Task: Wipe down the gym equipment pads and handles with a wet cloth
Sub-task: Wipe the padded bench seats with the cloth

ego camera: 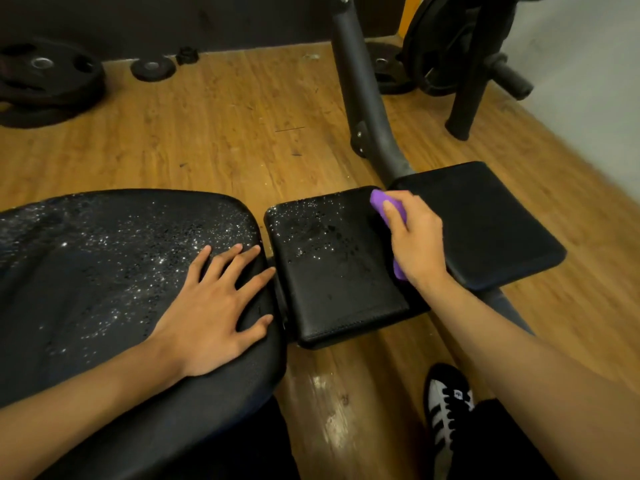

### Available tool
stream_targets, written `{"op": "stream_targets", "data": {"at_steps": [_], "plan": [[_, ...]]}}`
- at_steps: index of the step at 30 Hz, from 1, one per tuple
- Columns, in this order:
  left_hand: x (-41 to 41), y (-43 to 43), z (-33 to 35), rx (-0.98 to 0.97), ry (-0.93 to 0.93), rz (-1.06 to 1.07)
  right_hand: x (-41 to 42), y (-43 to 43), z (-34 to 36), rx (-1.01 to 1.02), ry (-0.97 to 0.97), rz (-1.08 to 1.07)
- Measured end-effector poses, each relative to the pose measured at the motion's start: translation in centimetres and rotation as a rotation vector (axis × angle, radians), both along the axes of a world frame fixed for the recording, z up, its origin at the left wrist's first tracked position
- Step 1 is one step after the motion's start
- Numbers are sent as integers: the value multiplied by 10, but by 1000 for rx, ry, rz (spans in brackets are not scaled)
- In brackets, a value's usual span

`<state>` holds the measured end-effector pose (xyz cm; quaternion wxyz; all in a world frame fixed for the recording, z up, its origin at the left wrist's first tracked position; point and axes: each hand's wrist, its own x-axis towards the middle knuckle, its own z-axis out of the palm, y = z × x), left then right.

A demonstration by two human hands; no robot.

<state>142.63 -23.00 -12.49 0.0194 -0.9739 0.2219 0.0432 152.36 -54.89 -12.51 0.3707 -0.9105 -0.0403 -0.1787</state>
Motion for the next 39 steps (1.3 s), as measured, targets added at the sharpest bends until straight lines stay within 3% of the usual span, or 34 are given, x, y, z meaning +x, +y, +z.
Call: {"op": "stream_targets", "data": {"at_steps": [7,12,14,20,32,39], "plan": [[-3,0,0,-8,-7,4,-19,3,2,113,-60,-22],[-3,-1,-1,-20,-17,2,-24,-6,-10,-495,76,167],[-2,0,-1,-21,-19,0,-32,-6,-6,-584,171,265],[-1,0,-1,-28,-14,-3,-72,-4,-1,-609,313,256],[3,0,-4,-41,-41,-12,72,15,-10,-466,353,201],[5,-1,-2,-19,-35,-16,-72,2,-6,-657,280,132]]}}
